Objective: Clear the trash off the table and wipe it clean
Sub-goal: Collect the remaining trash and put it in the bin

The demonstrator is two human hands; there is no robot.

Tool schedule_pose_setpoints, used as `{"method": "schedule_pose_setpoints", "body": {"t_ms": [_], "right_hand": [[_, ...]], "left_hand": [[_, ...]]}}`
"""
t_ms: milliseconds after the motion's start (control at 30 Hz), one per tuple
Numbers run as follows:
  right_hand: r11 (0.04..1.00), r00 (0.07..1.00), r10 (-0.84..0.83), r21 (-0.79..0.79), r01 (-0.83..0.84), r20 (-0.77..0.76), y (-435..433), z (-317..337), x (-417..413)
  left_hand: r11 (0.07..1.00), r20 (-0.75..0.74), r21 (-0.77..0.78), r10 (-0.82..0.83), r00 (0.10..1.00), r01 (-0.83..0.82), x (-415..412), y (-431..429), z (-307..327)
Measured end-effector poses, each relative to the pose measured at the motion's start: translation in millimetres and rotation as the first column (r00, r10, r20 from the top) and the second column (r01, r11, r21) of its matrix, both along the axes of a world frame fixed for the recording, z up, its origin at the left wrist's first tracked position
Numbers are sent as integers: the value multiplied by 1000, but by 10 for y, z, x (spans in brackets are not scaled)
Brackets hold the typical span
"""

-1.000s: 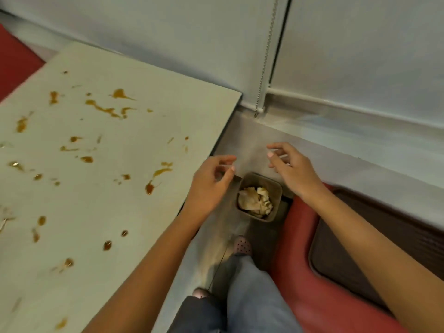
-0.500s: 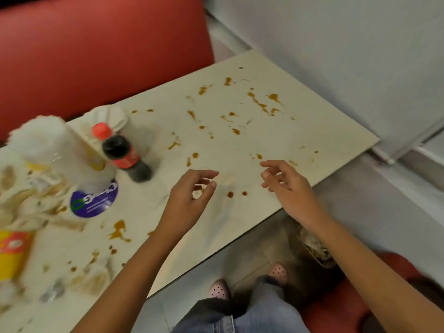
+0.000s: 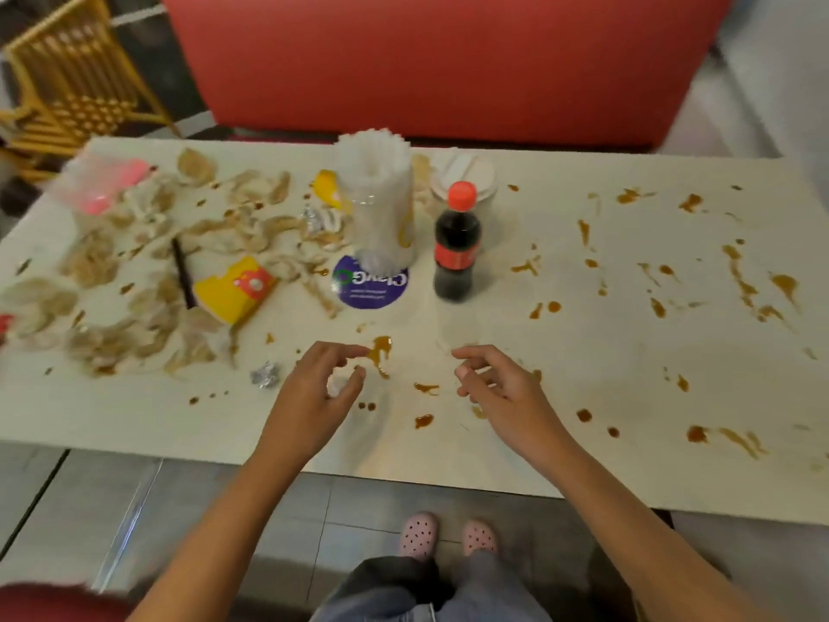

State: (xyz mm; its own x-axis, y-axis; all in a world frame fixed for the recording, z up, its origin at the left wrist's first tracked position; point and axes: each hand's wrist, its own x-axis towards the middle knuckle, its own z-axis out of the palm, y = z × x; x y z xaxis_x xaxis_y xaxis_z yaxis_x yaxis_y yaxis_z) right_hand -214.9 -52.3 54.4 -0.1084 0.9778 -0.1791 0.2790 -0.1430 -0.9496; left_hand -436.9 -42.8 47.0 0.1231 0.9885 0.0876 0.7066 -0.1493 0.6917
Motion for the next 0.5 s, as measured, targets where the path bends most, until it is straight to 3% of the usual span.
{"method": "schedule_pose_setpoints", "body": {"t_ms": [267,500], "right_hand": [[976,977,213,-37,-214,-13,169,23,-142],[941,943,332,-82,-328,37,243,-37,-24]], "left_hand": [[973,-246,-45,207,947,-225,-230,-227,-347],[954,-409,-75,236,882,-290,-113,-141,-520]]}}
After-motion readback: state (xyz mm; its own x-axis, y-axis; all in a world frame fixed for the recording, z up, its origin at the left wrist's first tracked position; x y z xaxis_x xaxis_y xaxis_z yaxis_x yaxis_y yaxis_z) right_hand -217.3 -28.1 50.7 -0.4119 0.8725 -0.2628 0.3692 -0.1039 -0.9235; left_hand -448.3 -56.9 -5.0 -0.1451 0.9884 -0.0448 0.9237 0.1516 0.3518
